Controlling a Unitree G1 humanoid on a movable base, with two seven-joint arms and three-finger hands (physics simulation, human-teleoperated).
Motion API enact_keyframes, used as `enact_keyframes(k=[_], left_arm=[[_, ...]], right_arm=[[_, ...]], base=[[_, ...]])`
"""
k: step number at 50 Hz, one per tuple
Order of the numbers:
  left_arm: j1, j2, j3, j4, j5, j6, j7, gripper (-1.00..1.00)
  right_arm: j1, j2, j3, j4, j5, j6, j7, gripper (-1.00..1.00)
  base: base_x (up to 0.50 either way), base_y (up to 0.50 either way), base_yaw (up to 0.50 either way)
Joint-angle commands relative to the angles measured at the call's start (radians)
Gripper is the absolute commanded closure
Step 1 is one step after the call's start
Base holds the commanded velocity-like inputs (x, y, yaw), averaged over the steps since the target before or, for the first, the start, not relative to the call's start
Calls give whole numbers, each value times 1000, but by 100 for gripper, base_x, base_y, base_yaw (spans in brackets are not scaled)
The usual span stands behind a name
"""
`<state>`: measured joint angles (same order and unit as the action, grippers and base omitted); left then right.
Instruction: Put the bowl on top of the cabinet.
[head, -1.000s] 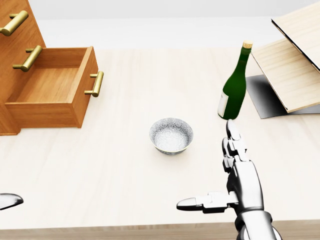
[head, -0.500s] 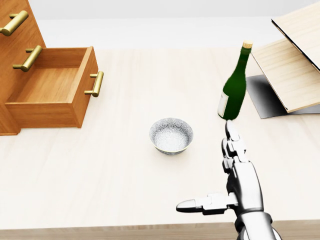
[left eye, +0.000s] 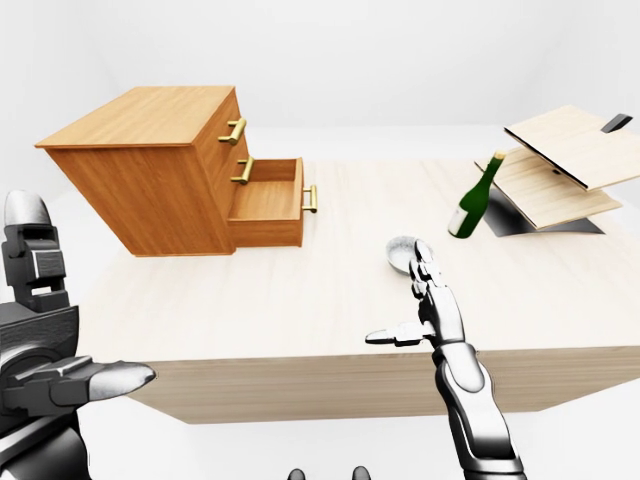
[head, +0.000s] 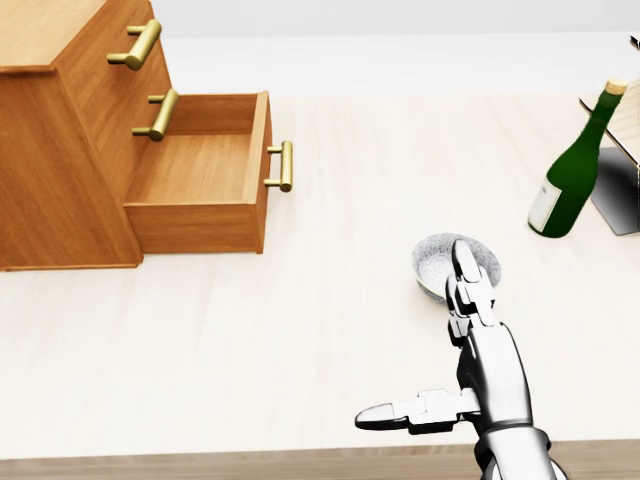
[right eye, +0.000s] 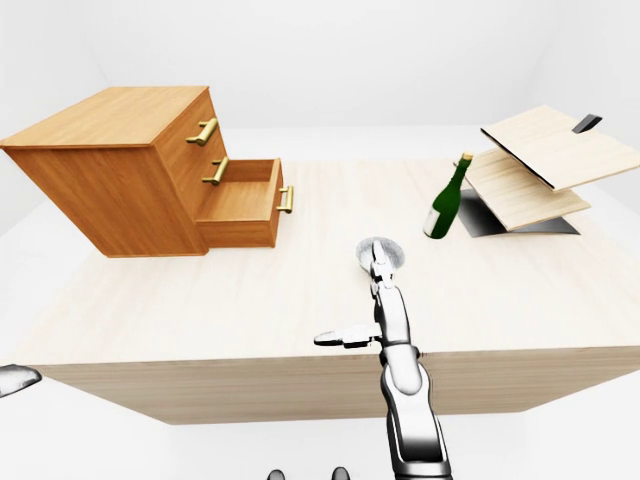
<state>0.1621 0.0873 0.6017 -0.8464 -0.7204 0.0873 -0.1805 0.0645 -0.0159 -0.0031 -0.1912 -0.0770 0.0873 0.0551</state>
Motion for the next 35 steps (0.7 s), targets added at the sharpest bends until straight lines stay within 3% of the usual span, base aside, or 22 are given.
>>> enact_keyframes(k=[1,21,23,24,25,28,32,35], left_arm=[[-18,-6,-17,79,29,0,21,-100],[-20,-12,-31,83,52,0,19,-100],[-19,-12,-29,83,51,0,20,-100],[-19,-12,-29,83,51,0,20,-100],[-18,-12,-29,81,51,0,20,-100],[-19,-12,-31,84,53,0,19,-100],[-19,-12,-30,84,52,0,19,-100],[-18,-14,-35,84,57,0,17,-100]], right_arm=[[-23,2,-3,126,17,-75,-6,-100],[-26,5,-12,119,36,-74,-18,-100],[-40,16,-33,127,100,-42,-19,-100],[-40,14,-32,127,103,-41,-20,-100],[-34,7,-18,124,81,-57,-19,-100],[-23,4,-11,102,72,-43,-20,-100],[-9,4,-9,95,82,-65,0,-100],[-11,4,-10,96,81,-64,3,-100]], base=[[0,50,0],[8,48,0],[0,0,0],[0,0,0],[0,0,0],[0,0,0],[8,3,0],[48,23,0]])
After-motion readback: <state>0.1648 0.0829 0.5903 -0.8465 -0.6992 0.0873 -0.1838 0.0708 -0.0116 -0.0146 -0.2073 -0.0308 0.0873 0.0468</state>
